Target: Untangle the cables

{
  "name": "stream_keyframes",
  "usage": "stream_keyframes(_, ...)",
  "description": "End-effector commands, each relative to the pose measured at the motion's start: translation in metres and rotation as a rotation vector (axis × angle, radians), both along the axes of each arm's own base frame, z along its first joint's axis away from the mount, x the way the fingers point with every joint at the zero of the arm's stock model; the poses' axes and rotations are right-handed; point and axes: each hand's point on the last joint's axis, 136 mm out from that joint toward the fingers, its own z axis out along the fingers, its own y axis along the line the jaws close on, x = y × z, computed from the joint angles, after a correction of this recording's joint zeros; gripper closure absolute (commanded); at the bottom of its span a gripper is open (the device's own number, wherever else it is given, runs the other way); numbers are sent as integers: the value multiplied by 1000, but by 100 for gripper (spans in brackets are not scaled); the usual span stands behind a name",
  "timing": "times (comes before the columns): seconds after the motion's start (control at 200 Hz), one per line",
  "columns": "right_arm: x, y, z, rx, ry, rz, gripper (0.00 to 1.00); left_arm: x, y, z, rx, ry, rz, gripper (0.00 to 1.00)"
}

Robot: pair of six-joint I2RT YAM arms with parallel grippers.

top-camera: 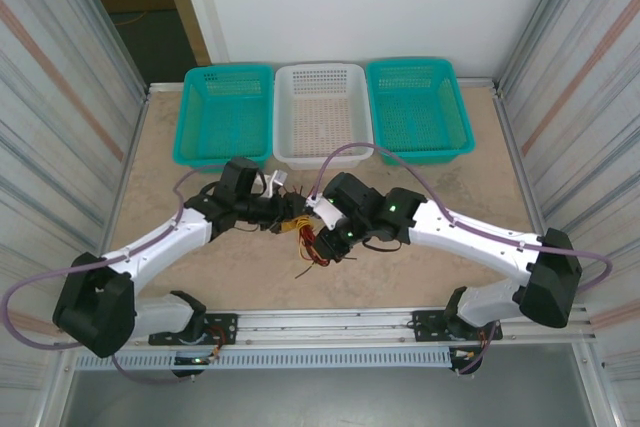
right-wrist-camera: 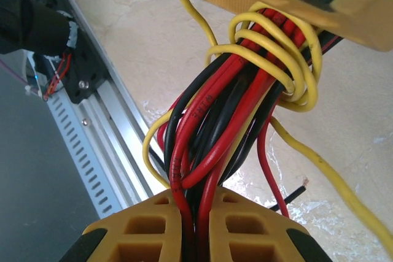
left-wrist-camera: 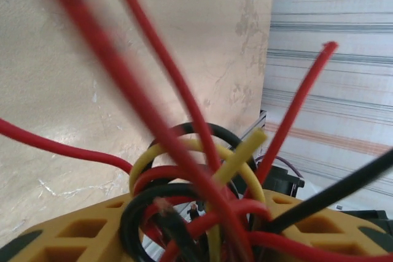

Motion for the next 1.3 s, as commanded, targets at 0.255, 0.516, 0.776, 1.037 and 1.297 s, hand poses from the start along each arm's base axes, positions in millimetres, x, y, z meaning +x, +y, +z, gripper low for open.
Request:
stream_keyframes(0.255,6,12,28,73,-72,18,83,7,-5,14,-105,-16,-4,85)
stream_keyframes(0.516,38,-28,55,81,-223,-215,30,28,0,41,-173,-132,48,99)
stream_keyframes(0.776,64,-65,121,444,-204,-563,8,38,4,79,-241,-303,86,100)
stream_keyframes(1.037,71,-26,109,442,-39,-555,21,36,3,94,-280,-354,77,100)
stream_keyframes(1.297,83,-17,96,353,-52,-582,56,31,4,105,-286,-376,57,100)
